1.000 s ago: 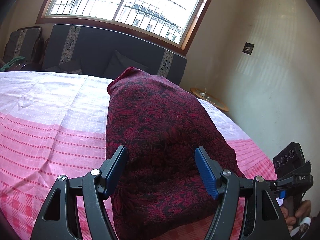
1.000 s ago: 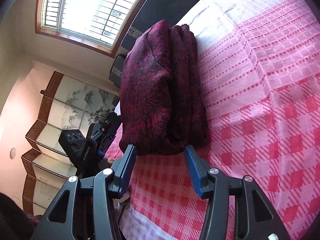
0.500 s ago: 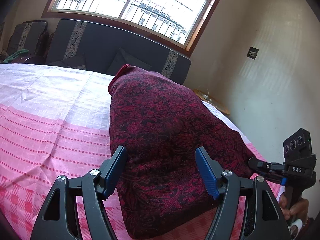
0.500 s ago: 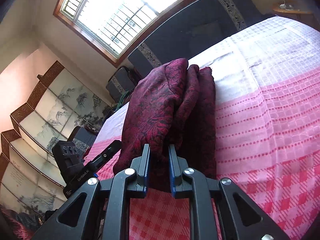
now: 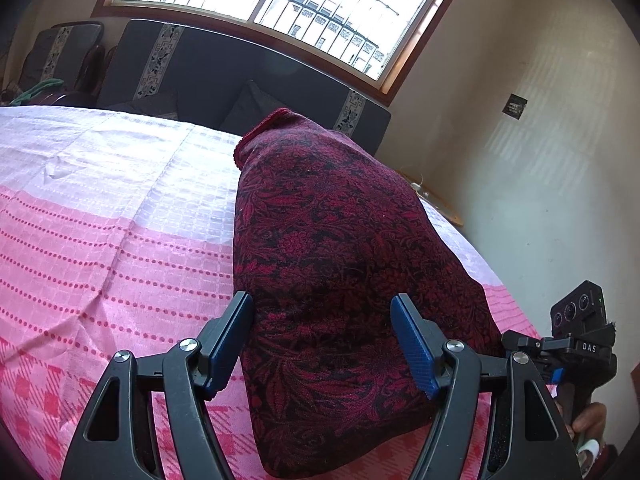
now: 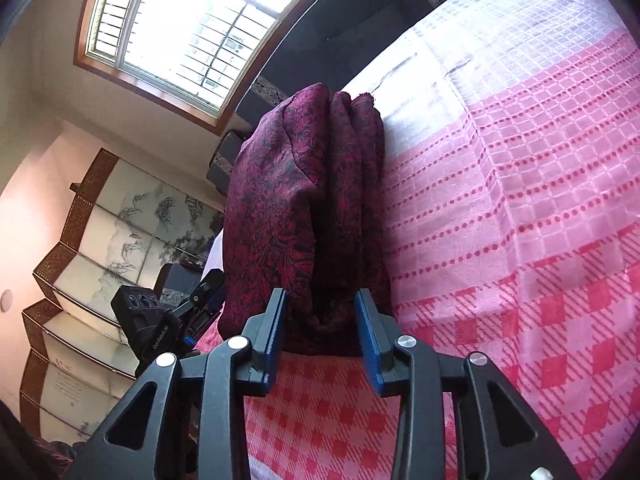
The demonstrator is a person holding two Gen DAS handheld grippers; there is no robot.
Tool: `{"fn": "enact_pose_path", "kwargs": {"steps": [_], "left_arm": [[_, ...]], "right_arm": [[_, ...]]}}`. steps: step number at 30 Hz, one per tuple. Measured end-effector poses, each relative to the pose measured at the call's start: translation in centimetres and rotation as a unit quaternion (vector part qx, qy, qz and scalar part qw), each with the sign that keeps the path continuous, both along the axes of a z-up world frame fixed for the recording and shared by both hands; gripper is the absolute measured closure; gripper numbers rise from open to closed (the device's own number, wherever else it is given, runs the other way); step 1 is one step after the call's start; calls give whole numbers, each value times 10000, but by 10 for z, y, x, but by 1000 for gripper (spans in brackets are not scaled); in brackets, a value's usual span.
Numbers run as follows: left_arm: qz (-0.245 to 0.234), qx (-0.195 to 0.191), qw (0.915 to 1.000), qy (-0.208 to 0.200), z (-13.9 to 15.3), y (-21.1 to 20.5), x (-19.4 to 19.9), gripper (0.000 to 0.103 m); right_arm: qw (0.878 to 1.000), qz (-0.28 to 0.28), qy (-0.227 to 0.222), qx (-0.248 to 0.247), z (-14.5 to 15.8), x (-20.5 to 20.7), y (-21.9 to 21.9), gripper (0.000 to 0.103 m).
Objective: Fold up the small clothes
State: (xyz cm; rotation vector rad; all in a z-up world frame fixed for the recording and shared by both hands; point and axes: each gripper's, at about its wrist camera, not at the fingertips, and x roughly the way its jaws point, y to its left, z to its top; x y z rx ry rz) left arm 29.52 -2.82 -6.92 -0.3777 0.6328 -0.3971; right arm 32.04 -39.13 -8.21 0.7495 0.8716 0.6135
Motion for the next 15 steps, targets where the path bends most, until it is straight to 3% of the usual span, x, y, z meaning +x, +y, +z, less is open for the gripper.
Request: {"fn": "enact_pose_path", "kwargs": {"steps": [3, 6, 7, 11, 15], "left_arm": [[-3, 12, 10000, -1, 0, -1, 0, 32], [-8, 22, 10000, 20, 0, -1, 2, 32], [-13, 28, 10000, 26, 0, -2, 3, 32], [-32, 31, 10000, 27, -1, -2, 5, 32], [-36, 38, 10000, 40, -1, -2, 5, 32]], "right_arm": [[9999, 64, 32, -105, 1, 8, 2, 65], [9977, 123, 176, -650, -6, 10, 15, 87], [9975, 119, 242, -657, -11, 8, 16, 89], [9980, 116, 232, -582, -14, 4, 12, 89], [9983, 46, 141, -560, -2, 9, 6, 81]]}}
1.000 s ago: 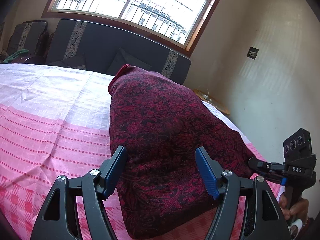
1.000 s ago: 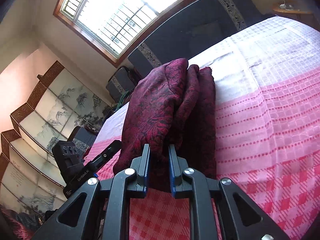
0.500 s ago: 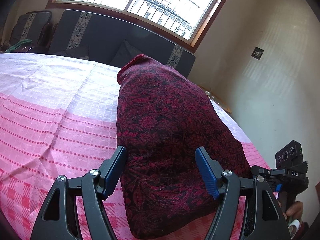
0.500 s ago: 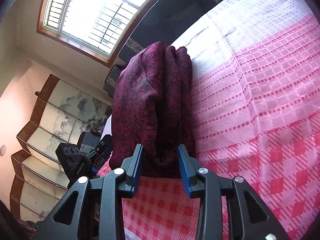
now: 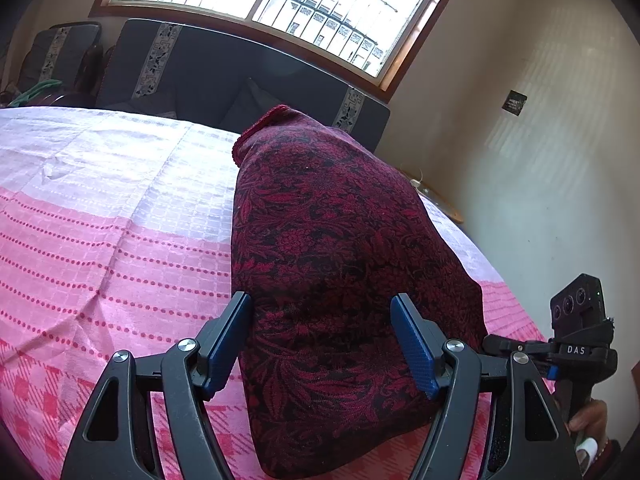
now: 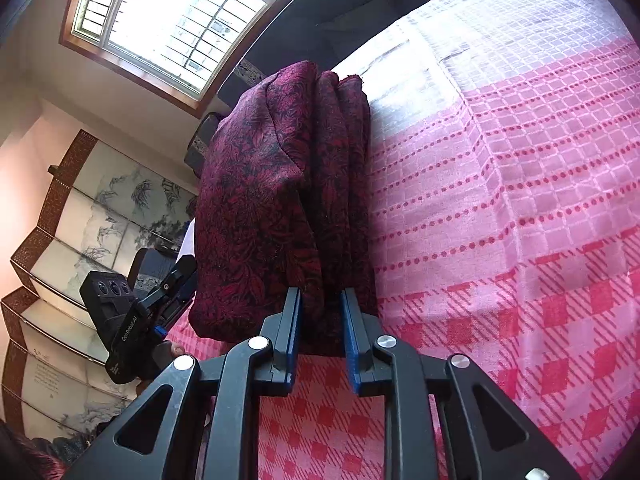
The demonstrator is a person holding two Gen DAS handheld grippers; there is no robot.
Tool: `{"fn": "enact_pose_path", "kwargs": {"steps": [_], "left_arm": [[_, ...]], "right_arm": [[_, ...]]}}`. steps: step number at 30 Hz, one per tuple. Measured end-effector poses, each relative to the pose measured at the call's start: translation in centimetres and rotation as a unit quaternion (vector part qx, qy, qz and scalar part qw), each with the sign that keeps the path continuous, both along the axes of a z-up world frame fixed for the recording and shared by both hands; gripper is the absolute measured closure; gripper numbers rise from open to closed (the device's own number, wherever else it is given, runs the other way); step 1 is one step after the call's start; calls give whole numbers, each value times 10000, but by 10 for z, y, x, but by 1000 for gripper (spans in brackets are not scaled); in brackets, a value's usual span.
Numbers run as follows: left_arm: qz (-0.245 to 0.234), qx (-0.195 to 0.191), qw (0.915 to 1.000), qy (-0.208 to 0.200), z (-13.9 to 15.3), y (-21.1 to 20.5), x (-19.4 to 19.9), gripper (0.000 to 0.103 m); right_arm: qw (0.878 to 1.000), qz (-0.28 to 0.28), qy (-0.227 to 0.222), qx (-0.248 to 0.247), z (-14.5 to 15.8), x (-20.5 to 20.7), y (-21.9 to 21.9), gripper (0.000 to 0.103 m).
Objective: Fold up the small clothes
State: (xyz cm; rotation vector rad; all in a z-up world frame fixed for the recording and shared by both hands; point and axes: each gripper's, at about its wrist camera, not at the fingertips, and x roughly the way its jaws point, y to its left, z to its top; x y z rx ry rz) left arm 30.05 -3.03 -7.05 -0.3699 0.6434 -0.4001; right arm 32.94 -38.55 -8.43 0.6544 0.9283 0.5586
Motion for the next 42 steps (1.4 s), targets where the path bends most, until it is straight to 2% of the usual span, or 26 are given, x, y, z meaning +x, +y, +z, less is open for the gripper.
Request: {"fn": "enact_pose_path", "kwargs": {"steps": [3, 4, 6, 8, 10, 11, 12, 14, 15, 17, 19, 21, 23, 24, 25, 26, 27, 32, 35, 42], "left_arm": [[-3, -12, 10000, 4, 0, -1, -1, 32], [-4, -14, 10000, 4, 0, -1, -1, 32], [-1, -6, 10000, 13, 0, -2, -2, 32], [-1, -1, 10000, 12, 0, -2, -2, 32], [4, -5, 10000, 39, -1, -2, -2, 32], [4, 7, 10000, 70, -2, -2, -1, 32], [-10, 7, 9999, 100, -3, -3, -1, 32], [-32, -29, 9999, 143, -5, -2, 0, 32], [-24, -36, 9998, 171, -6, -2, 1, 32], [0, -37, 9997, 239, -8, -1, 3, 32], [21, 10, 9997, 259, -9, -1, 3, 32], [19, 154, 9997, 172, -6, -2, 0, 32], [67, 443, 9990, -16, 0, -5, -5, 32], [96, 665, 9977, -112, 3, -8, -7, 31], [122, 901, 9957, -192, 6, -12, -8, 28], [125, 1095, 9936, -250, 9, -16, -8, 28], [106, 1228, 9919, -300, 12, -19, -8, 28], [75, 1719, 9842, -425, 20, -31, -1, 24], [85, 1999, 9788, -439, 20, -38, 4, 21], [19, 2180, 9748, -470, 20, -46, 16, 15]], "right_arm": [[9967, -184, -565, -560, 38, 7, 2, 79], [9951, -191, -795, -565, 52, 10, 4, 79], [9916, -36, -1154, -577, 75, 22, 17, 78], [9851, 176, -1417, -954, 91, 36, 43, 78], [9776, 399, -1532, -1387, 92, 49, 69, 79], [9715, 421, -1522, -1769, 88, 53, 80, 80], [9652, 372, -1414, -2168, 79, 57, 87, 80], [9631, 318, -1005, -2478, 50, 62, 90, 82], [9658, 268, -947, -2398, 38, 60, 86, 82], [9707, 174, -1021, -2170, 35, 56, 77, 82], [9754, 168, -984, -1965, 41, 57, 70, 82], [9834, 41, -1063, -1468, 48, 53, 53, 80], [9875, -123, -1136, -1086, 54, 45, 34, 69], [9887, -176, -1153, -941, 55, 40, 26, 51], [9899, -218, -1138, -818, 54, 37, 18, 27], [9905, -296, -1107, -764, 51, 34, 12, 18], [9904, -392, -1086, -756, 49, 32, 7, 16], [9949, -461, -684, -583, 31, 40, -3, 16], [9960, -306, -576, -613, 25, 49, 4, 16], [9963, -24, -401, -757, 14, 67, 19, 16]]}}
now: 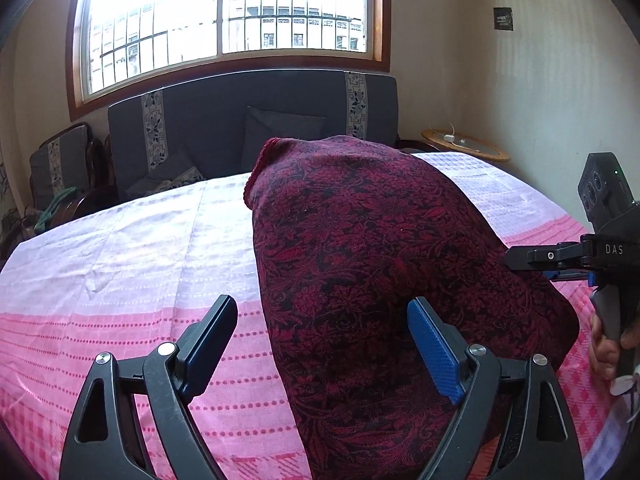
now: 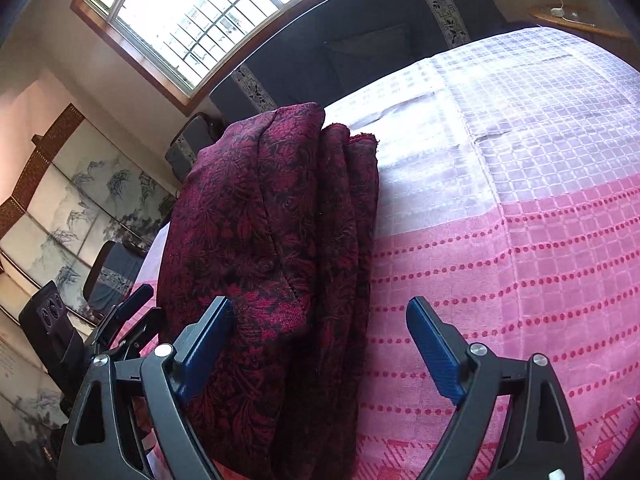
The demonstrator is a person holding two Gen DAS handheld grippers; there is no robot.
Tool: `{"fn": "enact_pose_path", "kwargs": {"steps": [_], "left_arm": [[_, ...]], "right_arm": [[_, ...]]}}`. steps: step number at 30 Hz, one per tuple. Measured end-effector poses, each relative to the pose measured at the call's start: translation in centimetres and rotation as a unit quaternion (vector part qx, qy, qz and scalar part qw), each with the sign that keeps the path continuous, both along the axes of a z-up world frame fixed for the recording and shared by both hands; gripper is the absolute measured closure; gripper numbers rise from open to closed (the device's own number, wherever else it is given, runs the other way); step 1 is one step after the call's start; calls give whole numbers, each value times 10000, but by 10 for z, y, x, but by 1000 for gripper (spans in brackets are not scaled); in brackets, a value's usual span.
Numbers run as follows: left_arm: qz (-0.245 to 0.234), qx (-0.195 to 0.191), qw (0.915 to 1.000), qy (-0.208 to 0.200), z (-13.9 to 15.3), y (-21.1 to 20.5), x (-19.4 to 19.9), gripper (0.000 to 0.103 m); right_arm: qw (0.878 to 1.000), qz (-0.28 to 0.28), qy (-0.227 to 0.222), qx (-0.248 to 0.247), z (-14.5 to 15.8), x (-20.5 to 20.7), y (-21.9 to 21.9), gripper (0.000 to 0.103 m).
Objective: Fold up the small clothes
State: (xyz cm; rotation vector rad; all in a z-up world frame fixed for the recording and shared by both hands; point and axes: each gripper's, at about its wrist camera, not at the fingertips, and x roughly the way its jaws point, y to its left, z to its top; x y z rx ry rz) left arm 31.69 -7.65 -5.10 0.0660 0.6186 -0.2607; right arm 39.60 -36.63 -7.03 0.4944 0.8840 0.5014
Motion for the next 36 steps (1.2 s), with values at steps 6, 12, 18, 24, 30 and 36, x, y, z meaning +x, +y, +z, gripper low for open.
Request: {"fn": "enact_pose_path", "kwargs": {"steps": [6, 12, 18, 24, 30, 36], "left_arm": [[-113, -17, 9999, 24, -4, 1, 9, 9], [-891, -1094, 9878, 664, -12, 23, 41, 8], [-1611, -1928, 9598, 1249, -26, 37, 80, 8], [-1649, -2377, 9458, 1475, -33, 52, 90, 18], [-1136, -2479, 9526, 1345, -25, 68, 77, 46], [-845, -2535, 9568, 1144, -11, 84, 50, 54]], "right_arm": [[9997, 203, 113, 0, -7, 11, 10, 16], [9983, 535, 199, 121, -11, 30, 20, 16], [9948, 921, 253, 347, -15, 48, 30, 14], [9919, 951, 319, 777, -20, 55, 44, 39], [9927, 625, 127, 1025, -11, 41, 50, 56], [9898, 523, 7, 1326, 2, 21, 66, 61]]}}
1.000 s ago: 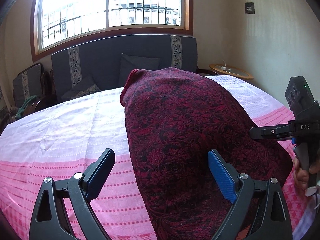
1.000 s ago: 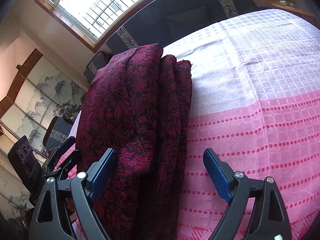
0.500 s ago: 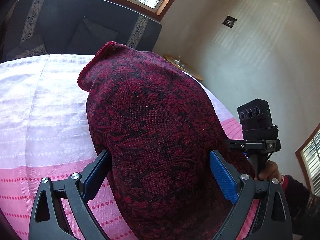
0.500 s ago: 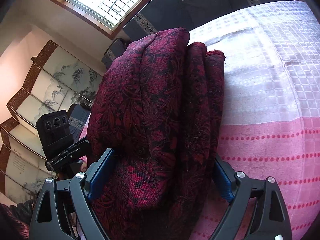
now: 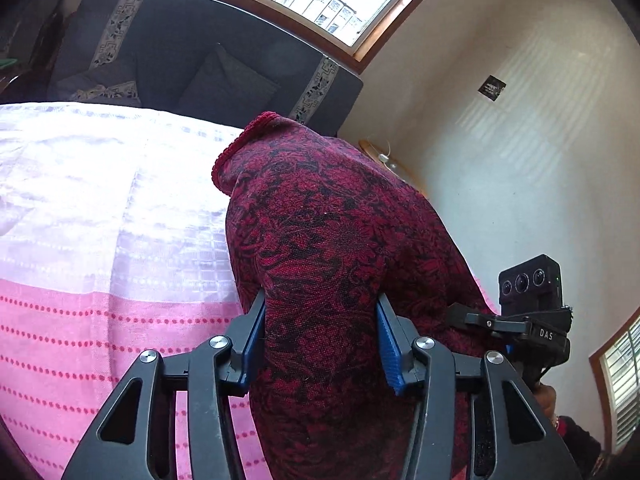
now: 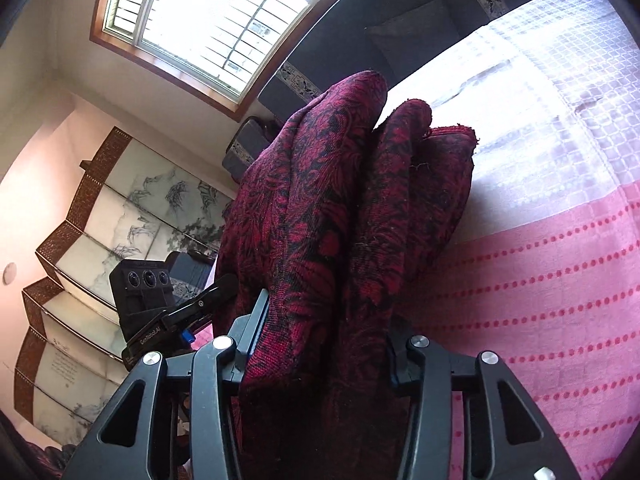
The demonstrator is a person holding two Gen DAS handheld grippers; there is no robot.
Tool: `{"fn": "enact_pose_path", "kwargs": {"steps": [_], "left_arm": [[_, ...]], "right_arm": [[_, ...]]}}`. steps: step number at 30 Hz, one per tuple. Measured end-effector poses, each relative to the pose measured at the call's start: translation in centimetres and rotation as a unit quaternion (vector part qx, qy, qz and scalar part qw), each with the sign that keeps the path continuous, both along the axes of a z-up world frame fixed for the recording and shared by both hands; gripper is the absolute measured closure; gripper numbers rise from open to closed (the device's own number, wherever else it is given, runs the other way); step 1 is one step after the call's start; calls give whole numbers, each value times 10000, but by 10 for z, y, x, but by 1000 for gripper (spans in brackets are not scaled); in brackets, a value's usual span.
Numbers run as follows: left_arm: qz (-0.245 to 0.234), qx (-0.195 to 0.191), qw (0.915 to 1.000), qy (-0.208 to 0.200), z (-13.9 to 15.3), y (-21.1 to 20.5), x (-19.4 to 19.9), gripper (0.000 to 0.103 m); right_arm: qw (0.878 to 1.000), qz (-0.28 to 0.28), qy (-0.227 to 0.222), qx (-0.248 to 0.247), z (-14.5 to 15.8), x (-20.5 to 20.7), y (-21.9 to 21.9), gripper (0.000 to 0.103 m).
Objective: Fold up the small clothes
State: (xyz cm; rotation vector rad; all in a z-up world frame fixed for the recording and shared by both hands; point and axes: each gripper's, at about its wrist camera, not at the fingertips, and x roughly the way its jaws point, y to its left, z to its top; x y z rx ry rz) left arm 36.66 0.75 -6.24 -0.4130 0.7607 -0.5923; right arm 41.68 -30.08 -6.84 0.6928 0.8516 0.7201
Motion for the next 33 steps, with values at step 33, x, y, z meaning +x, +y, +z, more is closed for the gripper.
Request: {"fn": "enact_pose_path", "kwargs": {"steps": [33], "left_arm": [[1134, 1449, 9792, -855, 46, 101, -212, 55]], "right_arm": [[9963, 641, -490, 296, 25, -121, 134, 62]]}}
